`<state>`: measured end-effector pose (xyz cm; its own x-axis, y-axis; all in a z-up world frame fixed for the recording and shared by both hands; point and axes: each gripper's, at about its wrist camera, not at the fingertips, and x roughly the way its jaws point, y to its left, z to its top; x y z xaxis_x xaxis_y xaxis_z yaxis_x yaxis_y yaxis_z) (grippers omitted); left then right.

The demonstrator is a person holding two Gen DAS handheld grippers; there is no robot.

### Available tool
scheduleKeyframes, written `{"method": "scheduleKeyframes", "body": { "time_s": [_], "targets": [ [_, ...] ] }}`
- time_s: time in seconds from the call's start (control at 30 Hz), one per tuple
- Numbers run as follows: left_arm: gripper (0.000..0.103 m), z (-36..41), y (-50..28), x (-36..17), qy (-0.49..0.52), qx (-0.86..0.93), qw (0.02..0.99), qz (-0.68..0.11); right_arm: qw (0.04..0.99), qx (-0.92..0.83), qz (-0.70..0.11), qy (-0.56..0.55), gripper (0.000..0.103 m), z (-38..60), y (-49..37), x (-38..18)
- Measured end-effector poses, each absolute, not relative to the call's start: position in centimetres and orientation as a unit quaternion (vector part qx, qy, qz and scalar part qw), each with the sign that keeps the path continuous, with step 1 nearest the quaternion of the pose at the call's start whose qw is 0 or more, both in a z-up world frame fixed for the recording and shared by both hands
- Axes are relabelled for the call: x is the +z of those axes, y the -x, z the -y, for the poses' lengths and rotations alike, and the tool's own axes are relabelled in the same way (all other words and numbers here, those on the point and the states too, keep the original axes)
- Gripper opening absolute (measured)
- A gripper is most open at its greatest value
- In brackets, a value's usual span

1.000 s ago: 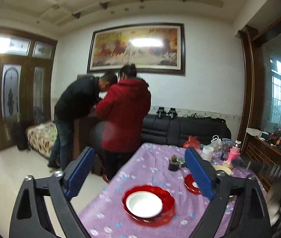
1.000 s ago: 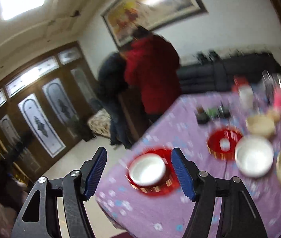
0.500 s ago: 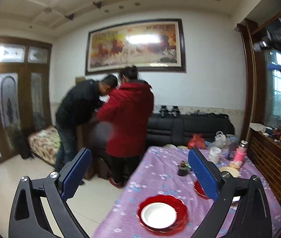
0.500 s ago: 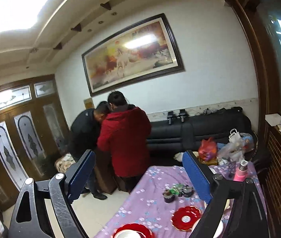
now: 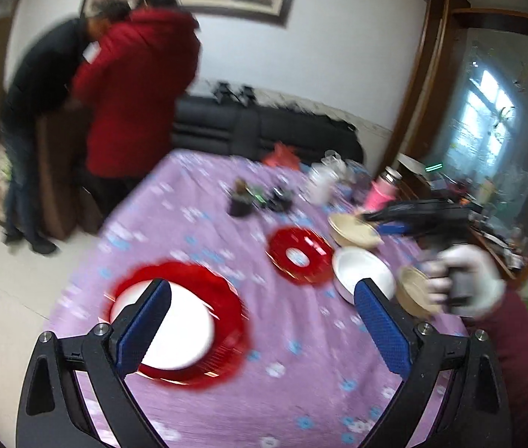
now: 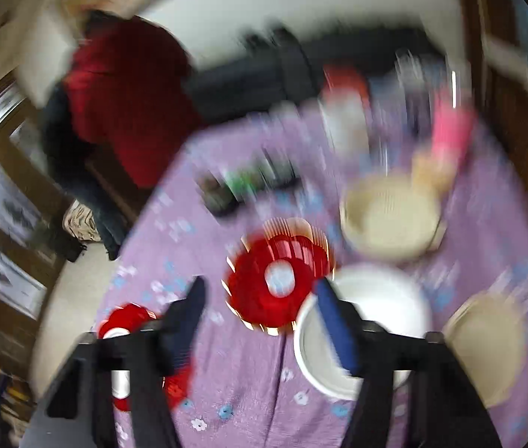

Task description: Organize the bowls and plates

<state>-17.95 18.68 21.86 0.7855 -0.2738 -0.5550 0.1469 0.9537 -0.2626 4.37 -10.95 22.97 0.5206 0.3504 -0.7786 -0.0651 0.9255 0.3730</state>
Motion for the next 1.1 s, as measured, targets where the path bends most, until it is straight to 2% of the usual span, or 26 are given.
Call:
{"method": "scheduleKeyframes", "body": {
  "time_s": [0.03, 0.1, 0.23, 0.27, 0.33, 0.4, 0.73, 1.07, 1.1],
  "targets": [
    [0.099, -18.4, 17.0, 21.0, 0.109, -0.118, 0.933, -0.323, 0.844, 0.116, -0.498, -0.163, 0.041, 11.3, -5.7, 20.5],
    [0.099, -18.1, 14.4, 19.9, 0.113, -0.116, 0.921, -0.354, 0.83, 0.099, -0.521, -0.172, 0.041, 11.7, -8.0, 17.1],
    [0.096, -18.3, 8.9, 19.1, 0.123, -0.104, 0.907, -0.39, 0.831, 0.085, -0.522, -0.172, 0.041, 12.5, -11.2, 15.0],
    [0.092, -18.0, 7.0, 18.6, 0.13, -0.111, 0.899, -0.404, 0.827, 0.084, -0.527, -0.174, 0.041, 12.7, -11.9, 14.4],
    [0.063, -17.3, 3.8, 17.7, 0.142, -0.131, 0.88, -0.433, 0.822, 0.088, -0.535, -0.174, 0.041, 12.8, -12.6, 13.7],
    [0.056, -15.9, 0.0, 15.9, 0.156, -0.144, 0.857, -0.47, 0.825, 0.086, -0.534, -0.164, 0.041, 12.8, -13.1, 13.4],
    [0.056, -10.5, -11.8, 6.6, 0.149, -0.099, 0.803, -0.569, 0.817, 0.093, -0.551, -0.142, 0.041, 11.4, -15.6, 11.8],
    [0.054, -8.1, -13.8, 3.2, 0.165, -0.116, 0.777, -0.597, 0.789, 0.128, -0.58, -0.157, 0.041, 9.5, -16.1, 9.6],
    [0.051, -7.8, -13.9, 3.3, 0.159, -0.114, 0.781, -0.594, 0.788, 0.134, -0.58, -0.157, 0.029, 9.1, -16.0, 9.4]
  ]
}}
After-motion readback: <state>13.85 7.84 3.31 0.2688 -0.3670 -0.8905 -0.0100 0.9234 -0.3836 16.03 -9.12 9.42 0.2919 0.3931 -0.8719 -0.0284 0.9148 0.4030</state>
